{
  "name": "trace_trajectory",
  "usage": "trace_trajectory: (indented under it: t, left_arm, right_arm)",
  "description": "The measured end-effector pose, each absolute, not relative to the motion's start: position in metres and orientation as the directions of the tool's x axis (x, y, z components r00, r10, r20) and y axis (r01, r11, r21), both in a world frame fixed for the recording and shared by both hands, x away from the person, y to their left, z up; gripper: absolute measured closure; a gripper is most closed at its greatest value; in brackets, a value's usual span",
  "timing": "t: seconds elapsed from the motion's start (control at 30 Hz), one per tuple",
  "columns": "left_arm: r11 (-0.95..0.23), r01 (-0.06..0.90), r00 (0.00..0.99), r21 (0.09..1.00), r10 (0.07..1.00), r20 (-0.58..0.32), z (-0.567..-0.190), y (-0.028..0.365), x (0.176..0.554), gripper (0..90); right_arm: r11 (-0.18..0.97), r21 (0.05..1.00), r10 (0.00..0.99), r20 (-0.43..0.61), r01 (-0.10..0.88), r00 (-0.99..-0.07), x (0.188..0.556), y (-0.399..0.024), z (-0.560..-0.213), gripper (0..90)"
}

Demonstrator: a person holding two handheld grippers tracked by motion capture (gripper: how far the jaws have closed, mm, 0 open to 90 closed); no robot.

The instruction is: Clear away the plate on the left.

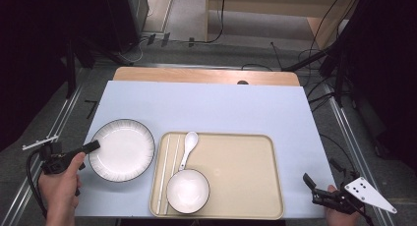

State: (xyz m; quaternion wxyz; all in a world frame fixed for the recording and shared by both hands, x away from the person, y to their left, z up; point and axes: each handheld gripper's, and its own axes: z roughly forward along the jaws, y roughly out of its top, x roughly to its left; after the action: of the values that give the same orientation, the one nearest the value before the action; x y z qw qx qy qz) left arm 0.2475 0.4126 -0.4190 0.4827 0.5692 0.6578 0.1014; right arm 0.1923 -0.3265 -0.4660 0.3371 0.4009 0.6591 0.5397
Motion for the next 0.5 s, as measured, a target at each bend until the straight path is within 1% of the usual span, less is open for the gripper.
trace_trajectory:
  t: [0.13,0.5]
  left_arm:
    - [0.342,0.64,0.127,0.688,0.836,-0.534,-0.411,0.409,0.251,85.7]
    - [0.334,0.625,0.162,0.706,0.829,-0.536,-0.394,0.394,0.261,85.6]
  right_arm:
    - [0.092,0.982,0.892,-0.007,0.166,-0.452,0.193,-0.326,-0.466,0.2]
    - [0.083,0.984,0.894,-0.003,0.158,-0.449,0.194,-0.327,-0.465,0.2]
